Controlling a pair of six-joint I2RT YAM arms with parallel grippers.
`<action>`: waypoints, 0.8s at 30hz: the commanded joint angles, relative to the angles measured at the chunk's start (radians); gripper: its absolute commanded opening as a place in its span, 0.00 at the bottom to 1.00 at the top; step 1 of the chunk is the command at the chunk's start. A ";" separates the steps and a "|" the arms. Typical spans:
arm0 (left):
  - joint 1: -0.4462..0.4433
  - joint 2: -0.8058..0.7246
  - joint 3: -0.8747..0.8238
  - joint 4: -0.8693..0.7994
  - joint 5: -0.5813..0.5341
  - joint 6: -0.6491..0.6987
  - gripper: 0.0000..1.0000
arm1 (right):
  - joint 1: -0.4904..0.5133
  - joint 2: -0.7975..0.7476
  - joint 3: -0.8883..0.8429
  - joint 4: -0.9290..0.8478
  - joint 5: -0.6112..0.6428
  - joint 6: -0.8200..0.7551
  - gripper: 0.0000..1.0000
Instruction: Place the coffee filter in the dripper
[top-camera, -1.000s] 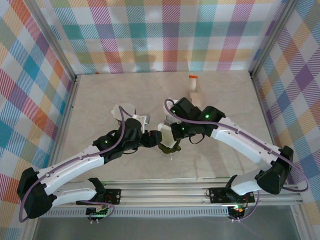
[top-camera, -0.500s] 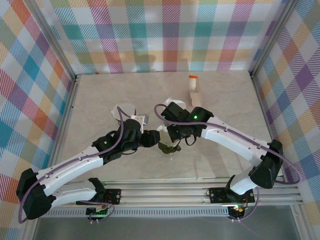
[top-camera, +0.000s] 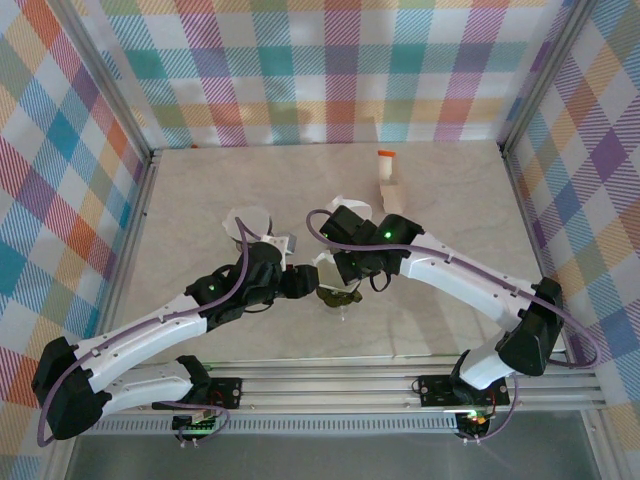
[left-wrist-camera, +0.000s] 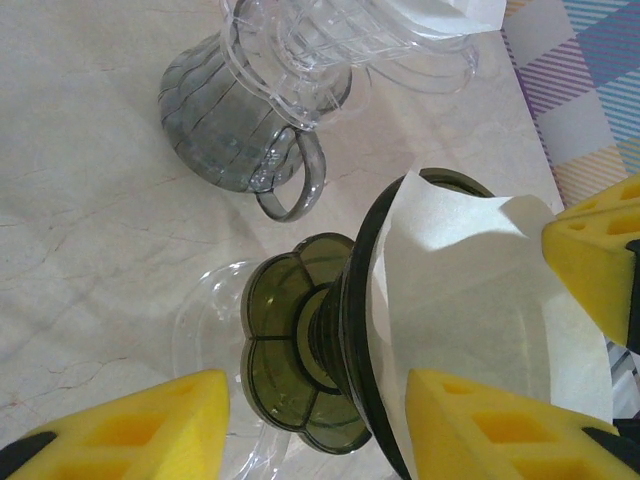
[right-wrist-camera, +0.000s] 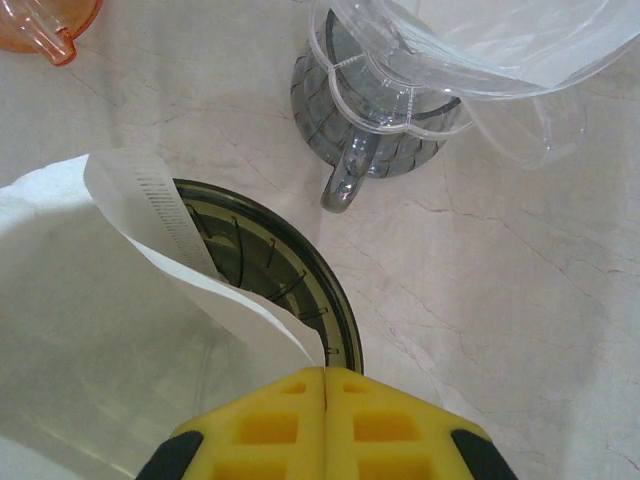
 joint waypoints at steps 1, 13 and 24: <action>0.011 -0.019 -0.018 0.001 0.001 -0.012 0.50 | 0.009 0.001 -0.009 -0.007 0.018 0.009 0.14; 0.011 -0.017 -0.017 0.012 0.005 -0.012 0.51 | 0.005 -0.026 -0.012 0.017 -0.040 0.029 0.65; 0.011 -0.018 -0.018 0.020 0.011 -0.023 0.57 | -0.037 0.054 -0.045 0.057 -0.153 0.021 0.68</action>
